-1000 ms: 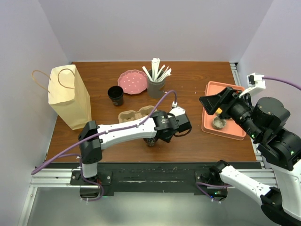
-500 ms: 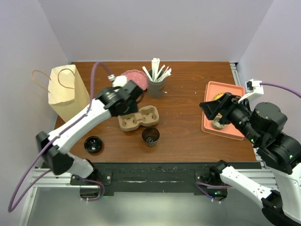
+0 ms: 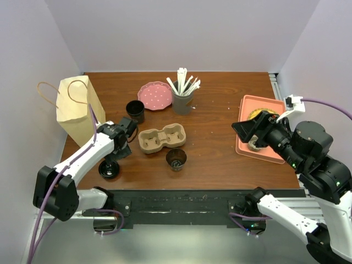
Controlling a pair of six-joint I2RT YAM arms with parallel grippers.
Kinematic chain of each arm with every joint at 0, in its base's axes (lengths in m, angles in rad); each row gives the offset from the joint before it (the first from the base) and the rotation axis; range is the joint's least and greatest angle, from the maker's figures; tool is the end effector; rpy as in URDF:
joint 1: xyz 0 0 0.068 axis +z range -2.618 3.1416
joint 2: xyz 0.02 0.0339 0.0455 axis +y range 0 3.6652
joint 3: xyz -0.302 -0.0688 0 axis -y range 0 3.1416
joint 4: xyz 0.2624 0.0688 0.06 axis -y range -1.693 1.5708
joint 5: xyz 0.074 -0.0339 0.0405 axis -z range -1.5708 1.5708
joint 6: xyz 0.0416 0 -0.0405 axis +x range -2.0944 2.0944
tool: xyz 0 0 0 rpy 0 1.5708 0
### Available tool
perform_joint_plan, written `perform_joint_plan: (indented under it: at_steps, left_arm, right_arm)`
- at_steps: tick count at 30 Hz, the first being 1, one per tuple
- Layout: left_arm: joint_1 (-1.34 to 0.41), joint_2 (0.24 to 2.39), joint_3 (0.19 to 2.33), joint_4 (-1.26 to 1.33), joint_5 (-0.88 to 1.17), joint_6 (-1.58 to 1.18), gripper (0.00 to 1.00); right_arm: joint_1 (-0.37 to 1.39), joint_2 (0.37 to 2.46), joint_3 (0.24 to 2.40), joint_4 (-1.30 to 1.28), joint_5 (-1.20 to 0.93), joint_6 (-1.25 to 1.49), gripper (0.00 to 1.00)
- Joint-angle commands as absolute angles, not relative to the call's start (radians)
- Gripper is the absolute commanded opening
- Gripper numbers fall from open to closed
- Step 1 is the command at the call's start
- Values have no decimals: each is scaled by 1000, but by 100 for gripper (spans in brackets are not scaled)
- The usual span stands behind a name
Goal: Pack the takeout coffee
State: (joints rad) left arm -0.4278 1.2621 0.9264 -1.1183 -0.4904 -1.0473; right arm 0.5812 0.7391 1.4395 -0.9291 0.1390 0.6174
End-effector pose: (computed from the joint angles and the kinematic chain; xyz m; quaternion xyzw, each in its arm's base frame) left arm 0.1980 -0.0687 0.2615 -0.3087 0.9180 0.1413 0.2049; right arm 0.0625 0.0341 0.5058 0.0573 0.7804 0.3050 0.5429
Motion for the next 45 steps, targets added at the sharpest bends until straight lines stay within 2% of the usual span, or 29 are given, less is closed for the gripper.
perform_joint_plan:
  at_steps: [1, 12, 19, 24, 30, 34, 40, 45]
  left_arm:
    - [-396, 1285, 839, -982, -445, -1043, 62]
    - [-376, 1393, 779, -914, -456, -1046, 50]
    - [-371, 1407, 793, -914, -472, -1035, 36]
    - [-370, 1410, 799, -926, -480, -1028, 29]
    - [-370, 1404, 836, -951, -502, -1019, 15]
    - [-370, 1402, 873, -991, -517, -1014, 0]
    - [-370, 1394, 931, -1028, -511, -1009, 0]
    - [-371, 1379, 995, -1038, -420, -960, 0]
  right_arm:
    - [578, 753, 1462, -927, 133, 598, 77]
    - [577, 775, 1497, -937, 161, 554, 78]
    - [578, 781, 1493, -930, 167, 543, 78]
    - [580, 785, 1476, -914, 161, 538, 79]
    - [577, 792, 1460, -900, 152, 538, 79]
    - [577, 796, 1459, -893, 147, 535, 79]
    - [578, 802, 1460, -888, 140, 529, 79]
    - [577, 804, 1440, -877, 123, 518, 79]
